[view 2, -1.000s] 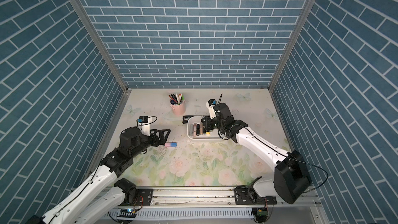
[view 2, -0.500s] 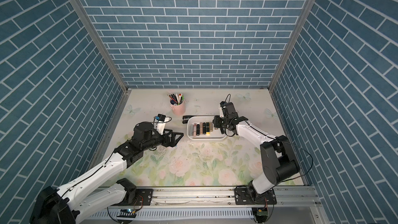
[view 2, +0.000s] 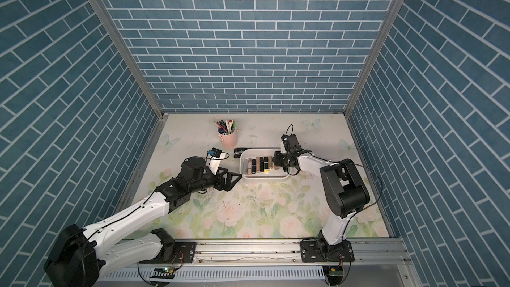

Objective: Put the lipstick into the storage box
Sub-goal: Place the lipstick in the storage box.

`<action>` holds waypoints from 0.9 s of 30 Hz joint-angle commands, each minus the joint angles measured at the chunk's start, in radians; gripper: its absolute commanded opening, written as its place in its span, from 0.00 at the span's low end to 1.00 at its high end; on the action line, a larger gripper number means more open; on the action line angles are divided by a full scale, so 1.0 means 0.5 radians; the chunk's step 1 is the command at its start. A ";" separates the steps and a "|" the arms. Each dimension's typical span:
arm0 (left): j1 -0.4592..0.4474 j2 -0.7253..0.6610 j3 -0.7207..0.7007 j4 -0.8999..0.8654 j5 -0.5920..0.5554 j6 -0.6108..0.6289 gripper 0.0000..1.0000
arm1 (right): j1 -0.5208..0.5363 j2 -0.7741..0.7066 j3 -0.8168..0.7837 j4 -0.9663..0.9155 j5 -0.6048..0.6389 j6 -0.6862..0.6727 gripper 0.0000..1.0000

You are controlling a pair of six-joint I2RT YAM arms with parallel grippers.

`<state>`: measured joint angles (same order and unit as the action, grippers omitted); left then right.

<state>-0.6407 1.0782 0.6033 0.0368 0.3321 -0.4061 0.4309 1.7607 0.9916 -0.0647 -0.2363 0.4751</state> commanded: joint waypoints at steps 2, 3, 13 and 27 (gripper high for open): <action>-0.017 -0.004 0.044 0.024 -0.038 0.044 1.00 | 0.000 0.076 0.078 0.073 -0.043 0.031 0.18; -0.014 -0.007 0.042 0.016 -0.044 0.048 1.00 | -0.001 0.089 0.081 0.078 -0.046 0.032 0.18; -0.019 -0.051 0.030 -0.033 -0.087 0.064 1.00 | 0.000 0.160 0.100 0.120 -0.066 0.059 0.26; -0.017 -0.125 -0.004 -0.061 -0.134 0.056 1.00 | 0.000 0.100 0.078 0.139 -0.087 0.074 0.37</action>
<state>-0.6437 1.0279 0.6037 0.0135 0.2771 -0.3878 0.4301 1.8141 1.0256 0.0010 -0.2596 0.4938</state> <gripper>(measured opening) 0.995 0.366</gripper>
